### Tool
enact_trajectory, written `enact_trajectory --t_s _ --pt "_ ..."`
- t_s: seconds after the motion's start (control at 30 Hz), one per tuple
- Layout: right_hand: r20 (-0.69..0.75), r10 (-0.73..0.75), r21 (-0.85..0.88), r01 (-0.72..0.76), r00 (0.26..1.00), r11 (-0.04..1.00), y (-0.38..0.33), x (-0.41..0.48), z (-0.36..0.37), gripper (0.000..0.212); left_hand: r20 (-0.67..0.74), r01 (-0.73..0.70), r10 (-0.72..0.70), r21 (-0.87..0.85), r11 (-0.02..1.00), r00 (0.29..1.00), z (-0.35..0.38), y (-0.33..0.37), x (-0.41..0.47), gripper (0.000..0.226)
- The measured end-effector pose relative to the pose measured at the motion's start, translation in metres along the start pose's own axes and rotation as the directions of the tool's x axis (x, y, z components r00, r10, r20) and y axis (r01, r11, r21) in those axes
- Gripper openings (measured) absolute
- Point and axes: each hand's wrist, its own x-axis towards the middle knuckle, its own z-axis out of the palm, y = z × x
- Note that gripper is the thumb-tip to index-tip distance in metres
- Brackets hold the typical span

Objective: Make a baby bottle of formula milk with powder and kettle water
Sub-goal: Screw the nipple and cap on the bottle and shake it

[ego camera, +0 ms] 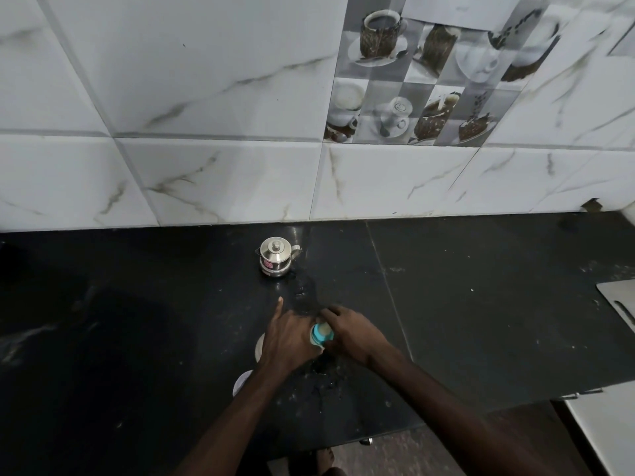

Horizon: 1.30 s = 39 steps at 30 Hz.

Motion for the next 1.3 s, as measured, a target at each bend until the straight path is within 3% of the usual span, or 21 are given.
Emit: enact_trajectory --t_s 0.23,0.37,0.63,0.87,1.0,1.17,1.3 --pt "0.003 -0.091 0.108 0.090 0.996 0.990 0.017 -0.002 -0.025 0.054 -0.059 -0.015 0.007 -0.138 0.990 0.998 0.007 0.000 0.002 0.045" --pt "0.009 -0.152 0.053 0.151 0.988 0.987 0.013 0.003 -0.031 0.052 -0.013 0.001 -0.004 -0.175 0.985 1.000 0.009 -0.002 0.005 0.056" --pt "0.041 -0.040 0.025 0.039 0.998 0.999 -0.001 0.001 -0.025 0.055 0.167 -0.057 0.079 -0.132 0.990 0.983 0.001 -0.002 0.019 0.070" --pt "-0.001 0.180 0.041 -0.180 0.984 0.983 -0.006 -0.002 -0.020 0.053 0.173 -0.083 0.110 -0.157 0.984 0.979 0.005 -0.012 0.027 0.061" --pt "0.010 0.121 0.096 -0.121 0.993 0.988 -0.003 -0.002 -0.028 0.050 0.141 -0.069 0.104 -0.229 0.971 0.985 0.002 -0.009 0.025 0.061" --pt "-0.022 0.221 -0.027 -0.221 0.975 0.975 -0.004 -0.001 -0.032 0.045 0.090 -0.047 0.069 -0.223 0.974 0.994 -0.001 0.000 0.019 0.057" --pt "0.045 0.102 0.032 -0.103 0.994 0.994 -0.004 -0.003 -0.040 0.044 0.093 -0.043 0.068 -0.250 0.967 0.993 -0.007 0.000 0.019 0.062"
